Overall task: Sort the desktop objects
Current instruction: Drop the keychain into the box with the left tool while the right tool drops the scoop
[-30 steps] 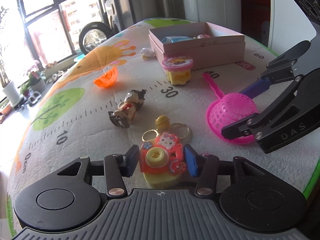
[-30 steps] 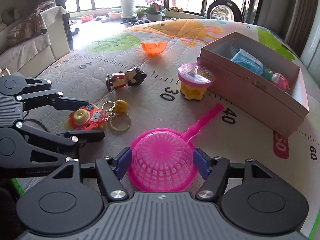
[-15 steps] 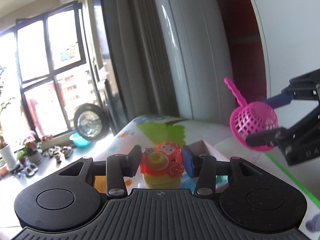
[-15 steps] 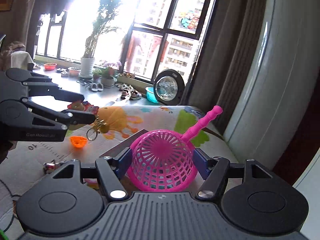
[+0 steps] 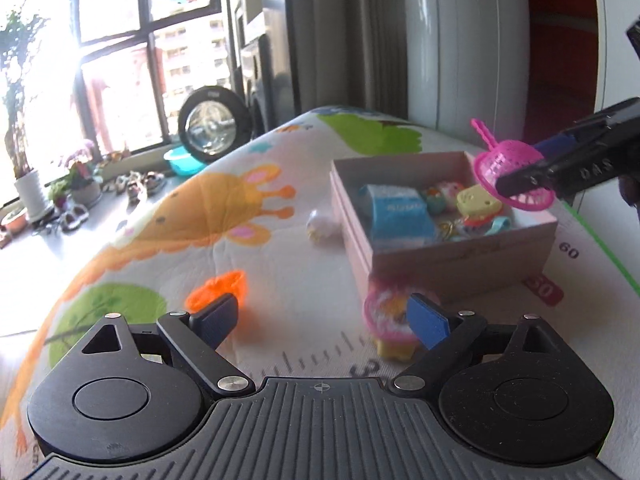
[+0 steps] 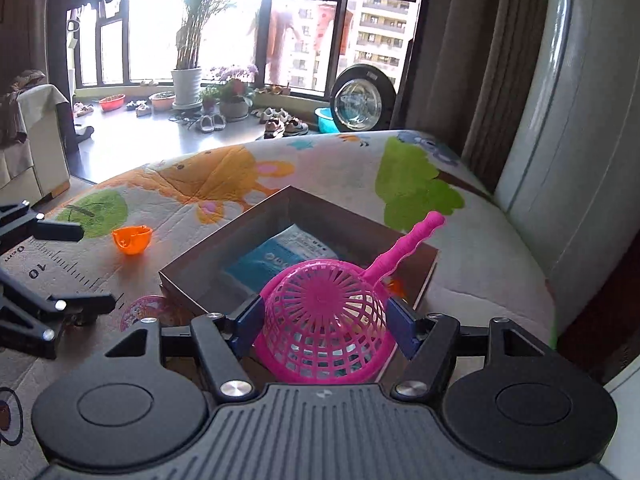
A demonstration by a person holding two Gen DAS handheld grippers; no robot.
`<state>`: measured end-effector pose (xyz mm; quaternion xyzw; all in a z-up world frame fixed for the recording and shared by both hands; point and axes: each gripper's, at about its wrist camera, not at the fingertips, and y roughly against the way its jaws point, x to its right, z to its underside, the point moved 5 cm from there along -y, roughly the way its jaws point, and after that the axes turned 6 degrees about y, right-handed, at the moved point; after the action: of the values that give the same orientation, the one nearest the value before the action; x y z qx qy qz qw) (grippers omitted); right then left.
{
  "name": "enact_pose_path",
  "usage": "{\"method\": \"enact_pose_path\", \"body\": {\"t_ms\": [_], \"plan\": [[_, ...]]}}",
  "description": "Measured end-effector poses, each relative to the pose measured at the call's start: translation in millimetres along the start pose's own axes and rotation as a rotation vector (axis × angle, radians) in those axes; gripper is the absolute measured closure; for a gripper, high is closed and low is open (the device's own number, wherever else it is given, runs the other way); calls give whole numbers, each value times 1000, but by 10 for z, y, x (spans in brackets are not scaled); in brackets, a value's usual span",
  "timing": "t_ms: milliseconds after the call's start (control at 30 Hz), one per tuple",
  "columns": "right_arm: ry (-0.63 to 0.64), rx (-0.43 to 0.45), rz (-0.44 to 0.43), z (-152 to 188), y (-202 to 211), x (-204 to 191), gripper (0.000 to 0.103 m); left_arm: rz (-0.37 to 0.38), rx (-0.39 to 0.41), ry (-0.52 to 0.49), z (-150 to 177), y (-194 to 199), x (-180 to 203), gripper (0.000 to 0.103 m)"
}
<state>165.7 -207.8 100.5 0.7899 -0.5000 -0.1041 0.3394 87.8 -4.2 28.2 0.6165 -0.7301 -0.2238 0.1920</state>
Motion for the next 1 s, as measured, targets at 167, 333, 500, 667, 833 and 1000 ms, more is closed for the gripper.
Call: {"method": "enact_pose_path", "body": {"t_ms": [167,333,500,667,833,1000], "plan": [[47,-75,6,-22,-396,-98,32,-63,-6,12,234,91,-216,3],[-26,-54,-42,-312,-292,-148,29,-84,-7,75,397,133,-455,2],[-38,-103,-104,-836,-575,-572,23,-59,-16,121,505,97,-531,2],[70,-236,-59,-1110,-1424,-996,47,-54,4,171,564,143,-616,2],[204,-358,89,-1013,-2010,-1148,67,-47,33,183,578,187,-636,2],[217,-427,39,-854,-1969,-1328,76,-15,41,219,579,211,-684,1]]}}
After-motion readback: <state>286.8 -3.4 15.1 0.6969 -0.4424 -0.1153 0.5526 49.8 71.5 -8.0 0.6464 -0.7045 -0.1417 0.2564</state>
